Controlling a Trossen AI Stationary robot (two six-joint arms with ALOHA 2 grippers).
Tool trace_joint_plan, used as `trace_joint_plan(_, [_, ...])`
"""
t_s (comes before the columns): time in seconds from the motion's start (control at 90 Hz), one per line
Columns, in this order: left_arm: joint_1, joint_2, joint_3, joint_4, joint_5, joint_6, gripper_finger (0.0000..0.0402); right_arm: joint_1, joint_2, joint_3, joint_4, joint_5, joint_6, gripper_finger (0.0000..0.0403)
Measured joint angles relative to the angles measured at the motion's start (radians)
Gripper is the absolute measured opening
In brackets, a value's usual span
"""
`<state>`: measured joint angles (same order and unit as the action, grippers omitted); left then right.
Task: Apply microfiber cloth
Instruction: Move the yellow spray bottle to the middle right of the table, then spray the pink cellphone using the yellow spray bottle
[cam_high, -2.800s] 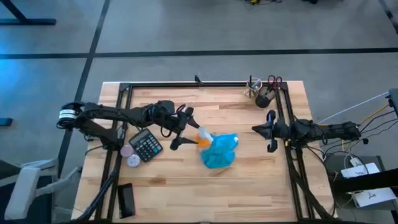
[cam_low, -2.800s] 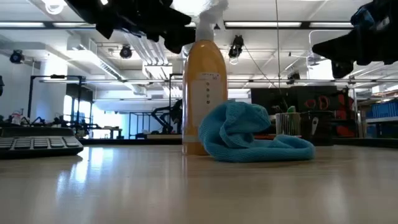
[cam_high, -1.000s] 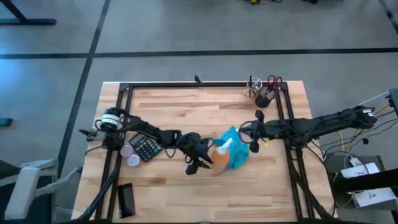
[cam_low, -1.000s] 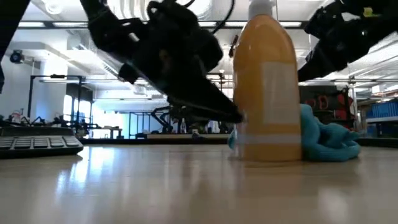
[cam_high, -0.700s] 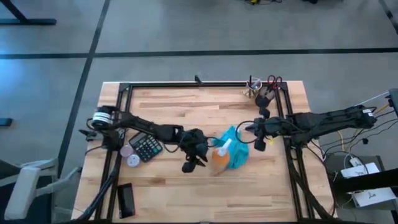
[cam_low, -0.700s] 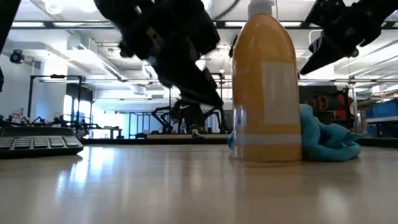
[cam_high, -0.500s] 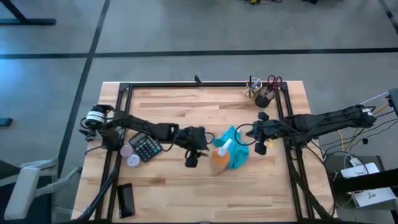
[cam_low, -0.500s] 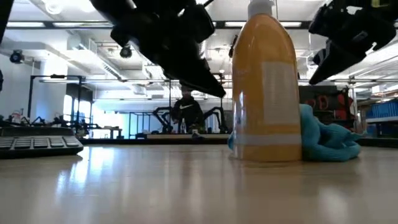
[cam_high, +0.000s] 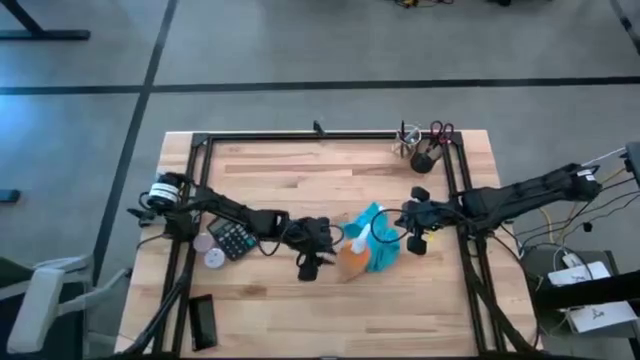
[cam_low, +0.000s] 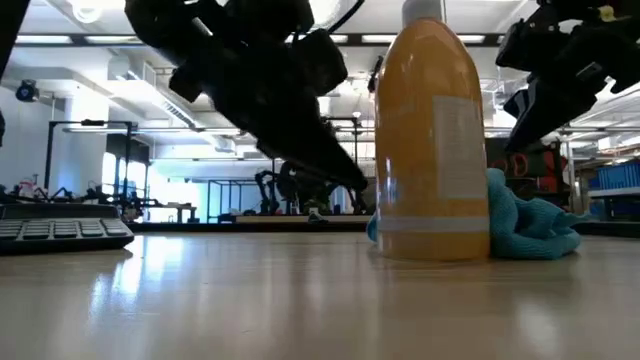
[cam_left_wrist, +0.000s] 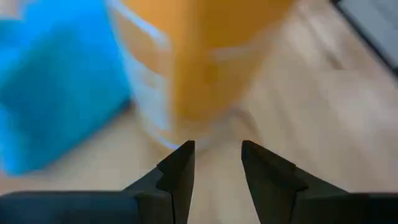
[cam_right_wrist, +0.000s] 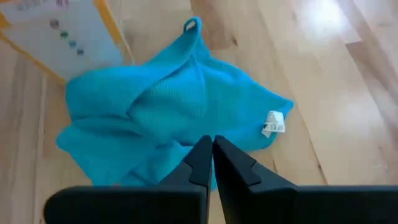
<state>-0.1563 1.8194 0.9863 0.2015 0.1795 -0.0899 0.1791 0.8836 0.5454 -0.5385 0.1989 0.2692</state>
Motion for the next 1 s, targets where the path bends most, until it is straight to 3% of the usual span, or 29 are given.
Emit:
trace_joint_plan(0.1, [-0.029, -0.026, 0.001, -0.068, 0.003, -0.033, 0.0114, 0.014, 0.009, 0.001, 0.011, 0.001, 0.005, 0.0000])
trace_joint_plan(0.2, [-0.060, -0.076, 0.001, -0.251, 0.006, -0.122, 0.0105, 0.044, 0.009, 0.000, 0.011, 0.001, 0.030, 0.0000])
trace_joint_plan(0.356, [-0.115, -0.157, 0.001, -0.584, 0.018, -0.389, 0.0094, 0.106, 0.010, 0.000, 0.010, 0.004, 0.095, 0.0000])
trace_joint_plan(0.478, [-0.188, -0.200, 0.001, -0.749, 0.021, -0.578, 0.0085, 0.154, 0.022, 0.000, 0.025, 0.027, 0.152, 0.0000])
trace_joint_plan(0.678, [-0.346, -0.256, 0.001, -0.796, 0.094, -0.875, 0.0071, 0.199, 0.069, 0.000, 0.085, 0.119, 0.199, 0.0000])
trace_joint_plan(1.0, [-0.678, -0.262, 0.001, -0.802, 0.096, -1.289, 0.0058, 0.227, 0.205, 0.001, 0.305, 0.109, 0.213, 0.0000])
